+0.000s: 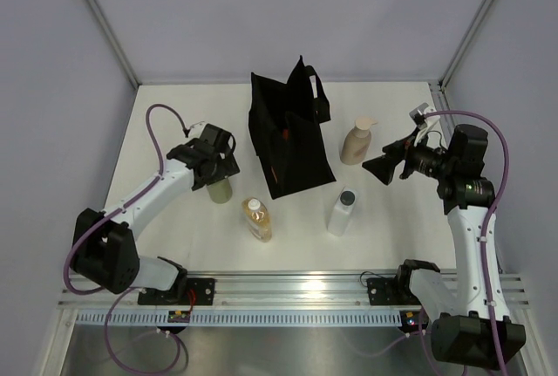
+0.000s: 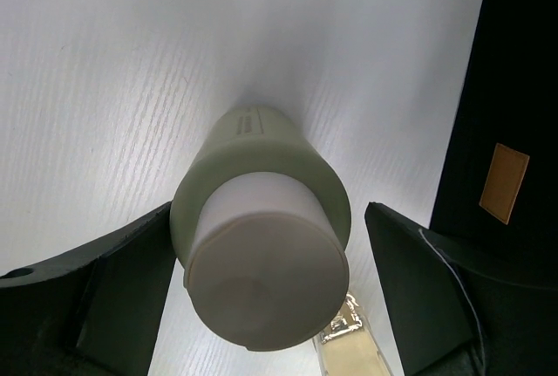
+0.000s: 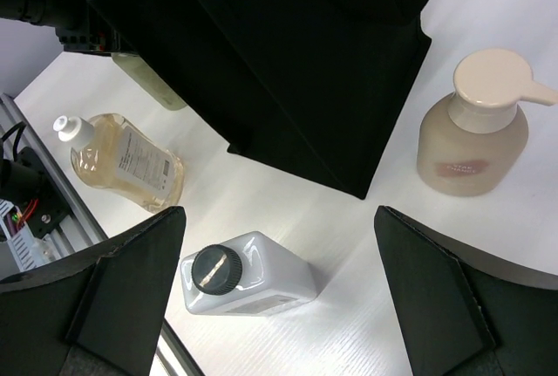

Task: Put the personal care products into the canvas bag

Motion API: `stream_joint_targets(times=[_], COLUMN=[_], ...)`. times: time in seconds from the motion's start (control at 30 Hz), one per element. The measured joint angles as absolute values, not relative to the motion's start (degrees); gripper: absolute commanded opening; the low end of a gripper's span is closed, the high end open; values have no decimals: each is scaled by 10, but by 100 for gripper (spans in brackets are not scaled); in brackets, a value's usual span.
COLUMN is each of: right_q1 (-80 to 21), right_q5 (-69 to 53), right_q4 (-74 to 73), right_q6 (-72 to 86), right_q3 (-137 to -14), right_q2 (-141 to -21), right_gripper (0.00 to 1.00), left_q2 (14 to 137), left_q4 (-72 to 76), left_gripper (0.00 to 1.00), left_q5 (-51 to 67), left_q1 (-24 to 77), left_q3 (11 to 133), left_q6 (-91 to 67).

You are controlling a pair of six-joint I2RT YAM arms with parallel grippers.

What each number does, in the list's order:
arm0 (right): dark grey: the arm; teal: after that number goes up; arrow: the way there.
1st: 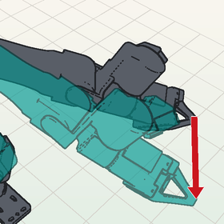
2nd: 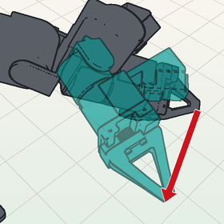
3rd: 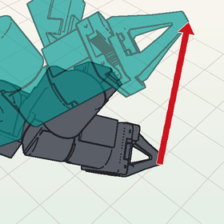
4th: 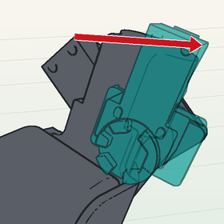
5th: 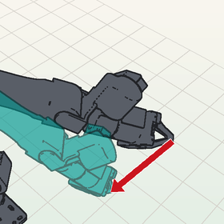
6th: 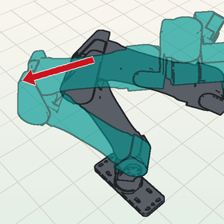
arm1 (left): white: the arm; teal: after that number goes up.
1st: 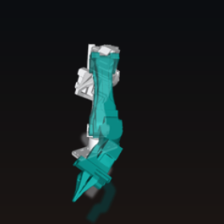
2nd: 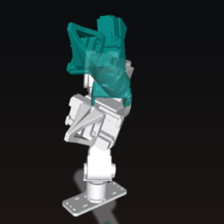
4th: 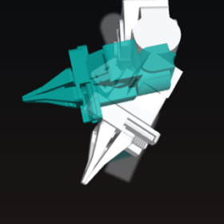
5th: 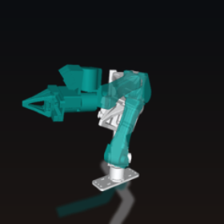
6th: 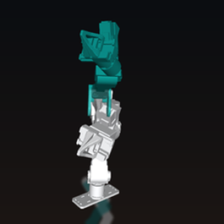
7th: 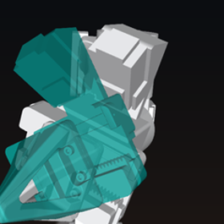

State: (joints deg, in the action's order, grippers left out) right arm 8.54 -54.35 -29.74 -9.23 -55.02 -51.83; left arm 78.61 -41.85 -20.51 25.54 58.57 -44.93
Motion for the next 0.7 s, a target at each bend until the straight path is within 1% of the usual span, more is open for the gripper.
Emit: stream_joint_targets(times=[0.33,0.43,0.53,0.57,0.6,0.7], right_q1=[95,97,99,99,99,103], right_q5=[-557,-557,-559,-560,-561,-563], right_q4=[-296,-296,-296,-296,-296,-296], right_q6=[-92,-92,-92,-92,-92,-92], right_q3=[-550,-550,-550,-550,-550,-550], right_q2=[-514,-514,-514,-514,-514,-514], right_gripper=[99,99,99,100,100,100], left_q2=[818,824,825,825,825,825], left_q4=[-408,-408,-410,-410,-409,-409], left_gripper=[88,76,58,50,35,8], left_q5=[-219,-223,-229,-229,-230,-231], left_q1=[256,256,255,255,255,255], left_q3=[586,586,586,586,586,586], left_q6=[-446,-442,-436,-434,-433,-429])
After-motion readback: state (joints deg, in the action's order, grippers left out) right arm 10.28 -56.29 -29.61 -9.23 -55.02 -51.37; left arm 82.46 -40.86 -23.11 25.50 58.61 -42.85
